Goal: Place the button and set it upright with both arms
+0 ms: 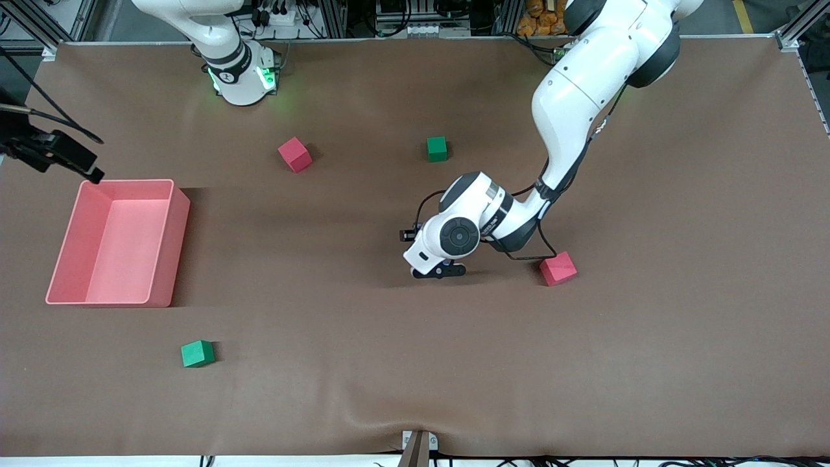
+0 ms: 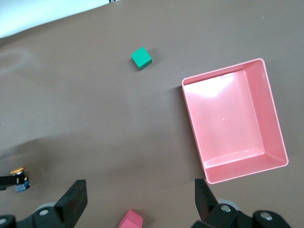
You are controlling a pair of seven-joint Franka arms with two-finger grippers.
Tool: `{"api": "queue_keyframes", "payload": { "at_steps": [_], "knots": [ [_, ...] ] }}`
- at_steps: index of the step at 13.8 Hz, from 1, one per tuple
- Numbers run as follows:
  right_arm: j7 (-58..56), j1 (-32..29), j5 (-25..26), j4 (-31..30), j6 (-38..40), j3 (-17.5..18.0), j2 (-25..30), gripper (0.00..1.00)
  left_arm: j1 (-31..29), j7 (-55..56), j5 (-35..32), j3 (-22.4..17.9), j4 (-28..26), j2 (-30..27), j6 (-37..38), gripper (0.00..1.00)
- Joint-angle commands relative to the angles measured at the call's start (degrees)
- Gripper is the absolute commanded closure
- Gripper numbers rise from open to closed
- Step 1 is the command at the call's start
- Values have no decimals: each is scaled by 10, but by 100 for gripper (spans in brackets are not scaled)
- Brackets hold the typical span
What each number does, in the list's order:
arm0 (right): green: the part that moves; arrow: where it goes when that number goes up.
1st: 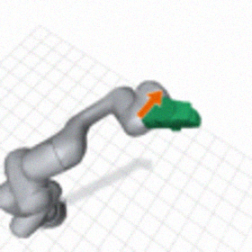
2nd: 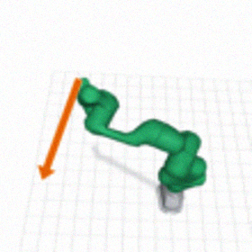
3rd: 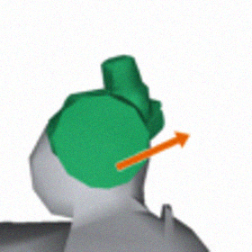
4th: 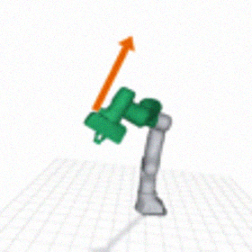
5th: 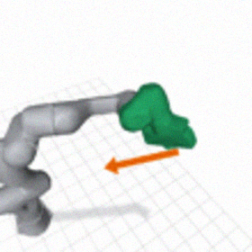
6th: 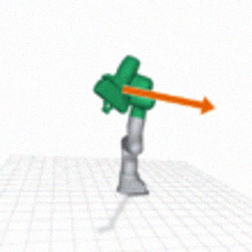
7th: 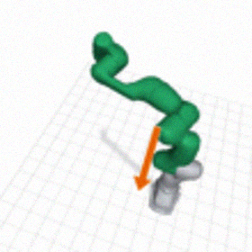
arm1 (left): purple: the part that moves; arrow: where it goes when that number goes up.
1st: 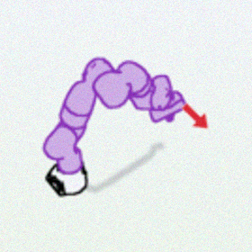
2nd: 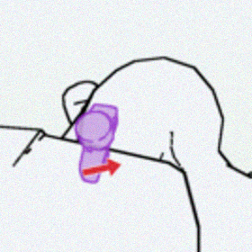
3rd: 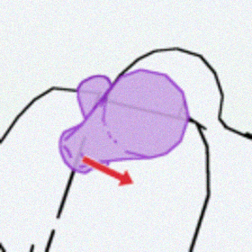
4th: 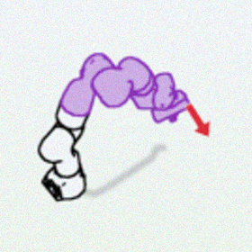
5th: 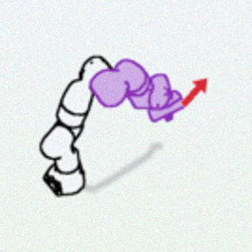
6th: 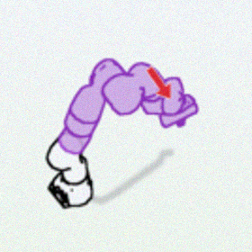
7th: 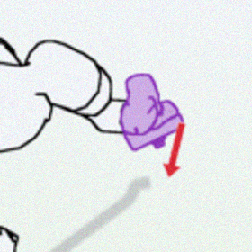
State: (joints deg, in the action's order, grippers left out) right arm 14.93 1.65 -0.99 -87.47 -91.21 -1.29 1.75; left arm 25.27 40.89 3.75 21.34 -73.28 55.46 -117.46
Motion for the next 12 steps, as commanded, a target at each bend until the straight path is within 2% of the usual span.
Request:
{"api": "queue_keyframes", "payload": {
  "at_steps": [1,9,12],
  "knots": [
    [-9,-13,5,32,16,6,-18,0,13,9,10,-6,24,14,2,14],
    [-79,-9,7,32,43,9,-18,0,17,7,10,-7,31,26,-6,22],
    [-106,-10,6,31,67,10,-18,0,17,8,10,-7,31,25,-6,46]
  ]
}}
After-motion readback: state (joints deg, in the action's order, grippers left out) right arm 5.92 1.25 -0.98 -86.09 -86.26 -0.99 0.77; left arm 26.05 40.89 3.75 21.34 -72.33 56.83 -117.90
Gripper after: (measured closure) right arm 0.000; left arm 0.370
